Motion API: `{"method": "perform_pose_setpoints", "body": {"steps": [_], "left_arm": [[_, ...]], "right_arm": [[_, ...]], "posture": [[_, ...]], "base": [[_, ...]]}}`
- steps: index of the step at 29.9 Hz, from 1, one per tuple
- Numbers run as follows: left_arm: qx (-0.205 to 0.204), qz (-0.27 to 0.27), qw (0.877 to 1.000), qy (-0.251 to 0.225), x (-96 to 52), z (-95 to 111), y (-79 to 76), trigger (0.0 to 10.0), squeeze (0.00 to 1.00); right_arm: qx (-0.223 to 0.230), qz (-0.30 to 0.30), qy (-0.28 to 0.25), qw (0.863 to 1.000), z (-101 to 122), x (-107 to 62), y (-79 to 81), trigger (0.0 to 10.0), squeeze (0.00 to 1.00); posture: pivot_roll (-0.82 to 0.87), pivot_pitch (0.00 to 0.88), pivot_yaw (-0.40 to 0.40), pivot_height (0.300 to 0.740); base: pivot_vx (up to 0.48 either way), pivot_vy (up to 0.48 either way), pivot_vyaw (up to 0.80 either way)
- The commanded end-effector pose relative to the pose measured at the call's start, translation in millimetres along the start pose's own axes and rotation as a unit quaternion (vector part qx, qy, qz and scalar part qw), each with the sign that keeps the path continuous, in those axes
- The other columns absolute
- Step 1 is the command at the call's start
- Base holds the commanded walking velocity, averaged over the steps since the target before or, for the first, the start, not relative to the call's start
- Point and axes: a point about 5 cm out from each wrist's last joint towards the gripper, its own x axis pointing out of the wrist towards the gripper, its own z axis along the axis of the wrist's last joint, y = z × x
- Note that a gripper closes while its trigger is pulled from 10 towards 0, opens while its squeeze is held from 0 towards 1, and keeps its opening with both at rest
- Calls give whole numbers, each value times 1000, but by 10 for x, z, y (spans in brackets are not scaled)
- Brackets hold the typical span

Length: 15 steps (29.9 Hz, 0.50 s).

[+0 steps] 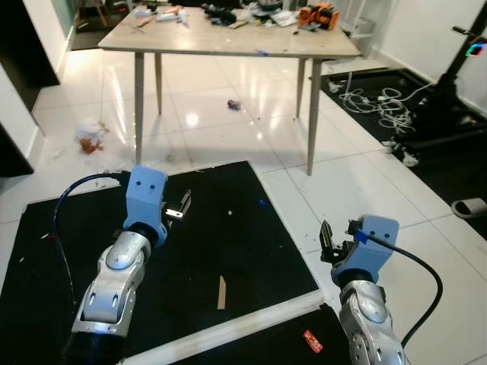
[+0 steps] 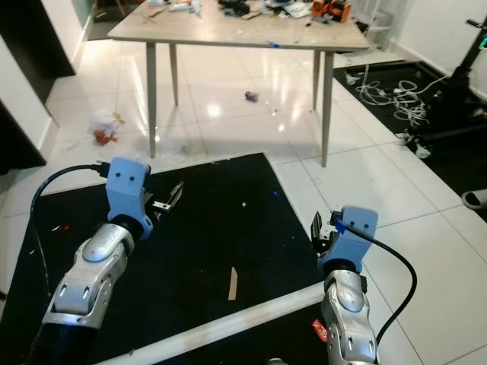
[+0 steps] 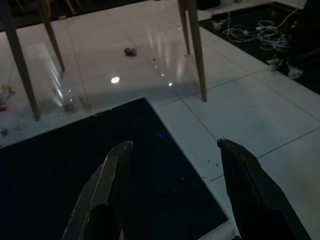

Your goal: Picking trash to rubbish bin

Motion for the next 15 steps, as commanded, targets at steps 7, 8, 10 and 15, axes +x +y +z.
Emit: {"method": "perform_pose_setpoints", "body": {"steps": [7, 8, 10, 15], "left_arm": [[-7, -11, 1000, -7, -23, 8, -33, 10000, 0], [-7, -11, 1000, -7, -23, 8, -33, 10000, 0], [-7, -13, 1000, -8, -20, 11, -38, 10000, 0], [-8, -17, 1000, -8, -18, 15, -47, 10000, 0]], "right_arm": [[-2, 0, 22, 1000, -77, -14, -23, 10000, 0], [-2, 0, 22, 1000, -77, -14, -23, 10000, 0], [-2, 0, 23, 1000, -79, -18, -23, 10000, 0], [-2, -2, 22, 1000, -76, -22, -27, 10000, 0]], "posture": [[-31, 141, 29, 740], [-31, 141, 29, 740], [-32, 141, 29, 740], [-32, 141, 29, 740]], "base": [[314, 0, 0], [330, 0, 0], [332, 0, 0], [337, 0, 0]]}}
